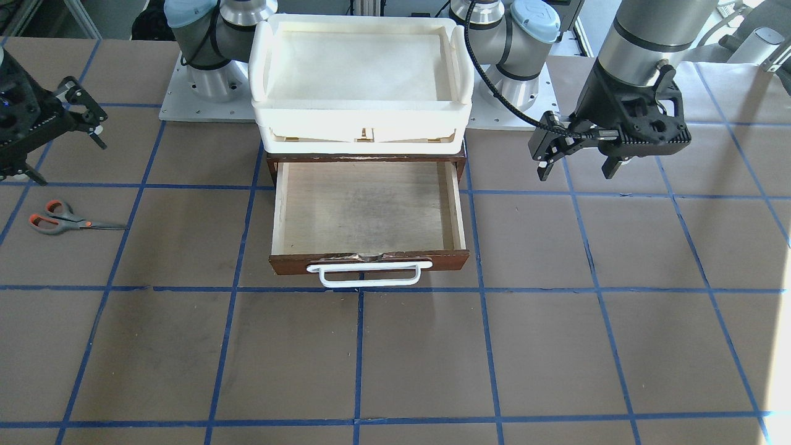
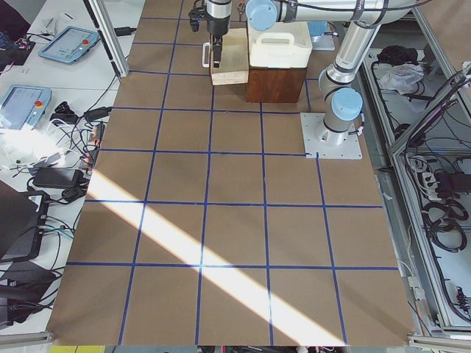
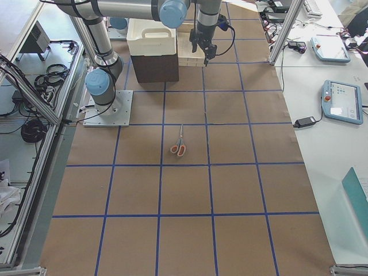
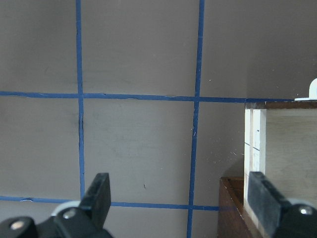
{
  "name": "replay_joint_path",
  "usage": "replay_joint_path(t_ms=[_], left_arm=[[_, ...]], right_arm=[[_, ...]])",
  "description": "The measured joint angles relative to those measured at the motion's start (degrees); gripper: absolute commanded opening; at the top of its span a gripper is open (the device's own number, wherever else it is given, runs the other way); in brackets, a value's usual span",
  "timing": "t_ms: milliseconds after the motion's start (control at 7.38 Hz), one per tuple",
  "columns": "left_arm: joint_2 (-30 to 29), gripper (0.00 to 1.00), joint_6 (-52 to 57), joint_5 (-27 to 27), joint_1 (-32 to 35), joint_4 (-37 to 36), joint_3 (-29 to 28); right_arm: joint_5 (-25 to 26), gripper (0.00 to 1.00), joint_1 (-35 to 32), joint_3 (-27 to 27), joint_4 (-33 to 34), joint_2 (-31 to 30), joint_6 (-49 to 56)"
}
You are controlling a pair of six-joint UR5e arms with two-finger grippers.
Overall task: Put scissors in drawer and close it
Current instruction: 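Move the right gripper down over the orange-handled scissors, then lower the right gripper and close it on the scissors blades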
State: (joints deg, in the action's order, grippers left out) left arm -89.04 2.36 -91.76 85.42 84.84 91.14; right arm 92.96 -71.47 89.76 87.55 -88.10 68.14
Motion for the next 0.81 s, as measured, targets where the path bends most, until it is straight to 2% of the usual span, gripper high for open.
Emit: replay_joint_path(t_ms=[271,407,814], left_arm=[[-0.03,1.0,0.24,0.03,0.0,0.05,0.0],[-0.02,1.0,0.26,0.02,0.0,0.06,0.0],[-0.02,1.0,0.31,-0.18,0.01,0.07,0.02]], right_arm=[[0.88,0.91,8.5,9.82,12.81,0.1,22.53],[0.68,0.91,12.13,14.66,18.39,0.08,31.05],[-0.5,0.93,16.48,24.88,30.09,0.19,45.23]])
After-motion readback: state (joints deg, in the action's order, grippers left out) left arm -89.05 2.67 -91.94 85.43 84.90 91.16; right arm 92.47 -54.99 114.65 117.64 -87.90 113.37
